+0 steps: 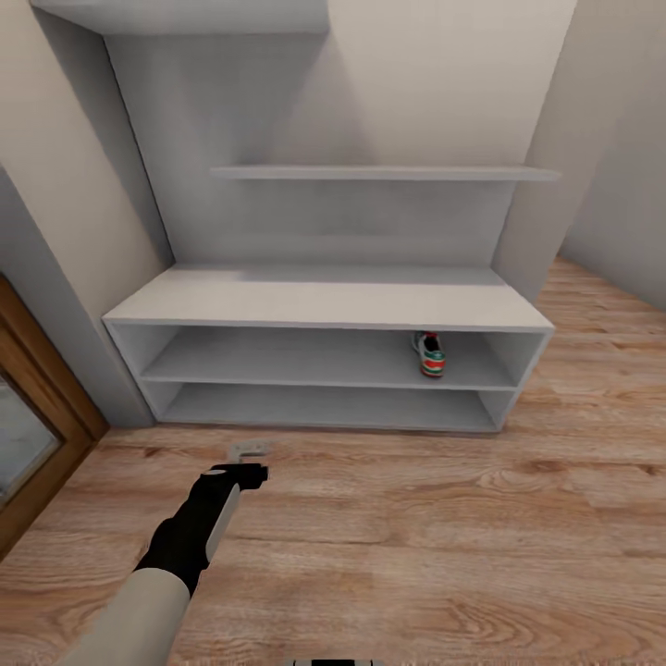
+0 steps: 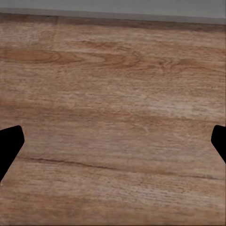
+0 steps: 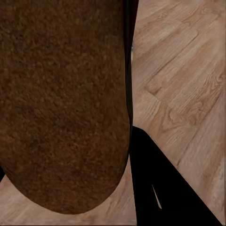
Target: Pick up the two gym shoes and the two sandals from the corridor floor and place them onto the hallstand (shoe rack) in the corridor, making sure they are on the rack and not on the floor. Arrange them so the two gym shoes are next to each other and the two sandals are next to each other.
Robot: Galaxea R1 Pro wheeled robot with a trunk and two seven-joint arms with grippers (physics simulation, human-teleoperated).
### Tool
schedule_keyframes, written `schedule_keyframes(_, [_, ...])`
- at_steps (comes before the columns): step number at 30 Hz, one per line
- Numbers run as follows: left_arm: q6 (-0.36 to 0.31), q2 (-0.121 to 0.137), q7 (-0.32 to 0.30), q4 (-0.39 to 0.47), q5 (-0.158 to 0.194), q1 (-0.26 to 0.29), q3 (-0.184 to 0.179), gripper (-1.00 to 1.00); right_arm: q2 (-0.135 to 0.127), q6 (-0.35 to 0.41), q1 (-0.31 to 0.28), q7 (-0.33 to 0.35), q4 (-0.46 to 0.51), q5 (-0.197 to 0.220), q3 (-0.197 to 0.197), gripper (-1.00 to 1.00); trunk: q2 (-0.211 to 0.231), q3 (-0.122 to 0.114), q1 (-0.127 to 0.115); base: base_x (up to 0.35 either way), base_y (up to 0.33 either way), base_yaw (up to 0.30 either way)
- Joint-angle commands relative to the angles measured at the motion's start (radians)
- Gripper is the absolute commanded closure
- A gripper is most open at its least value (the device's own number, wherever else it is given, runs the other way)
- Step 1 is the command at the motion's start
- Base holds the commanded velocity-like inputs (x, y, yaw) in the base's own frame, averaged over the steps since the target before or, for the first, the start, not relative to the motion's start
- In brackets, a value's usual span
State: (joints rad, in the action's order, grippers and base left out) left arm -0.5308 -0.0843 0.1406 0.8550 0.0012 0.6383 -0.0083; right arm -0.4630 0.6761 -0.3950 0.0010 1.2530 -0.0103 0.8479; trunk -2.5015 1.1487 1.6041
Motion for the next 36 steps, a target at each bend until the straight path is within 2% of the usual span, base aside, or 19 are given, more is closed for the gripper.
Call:
schedule_keyframes(1, [-0.005, 0.0, 0.004, 0.001, 0.0, 0.0, -0.001, -1.0, 0.0, 0.006, -0.001, -0.003, 0.002, 0.002, 0.0, 1.0, 0.0, 0.001, -0.001, -0.17, 0.295, 0.0])
schedule_keyframes(12, [-0.005, 0.0, 0.004, 0.001, 0.001, 0.001, -0.001, -1.0, 0.0, 0.006, -0.001, -0.003, 0.002, 0.003, 0.0, 1.0, 0.0, 0.001, -0.001, -0.151, 0.291, 0.0])
schedule_keyframes(36, [0.002, 0.0, -0.001, 0.001, 0.0, 0.0, -0.002, -1.0, 0.0, 0.006, -0.001, -0.003, 0.002, 0.001, 0.0, 1.0, 0.0, 0.001, -0.001, -0.003, 0.344, 0.0])
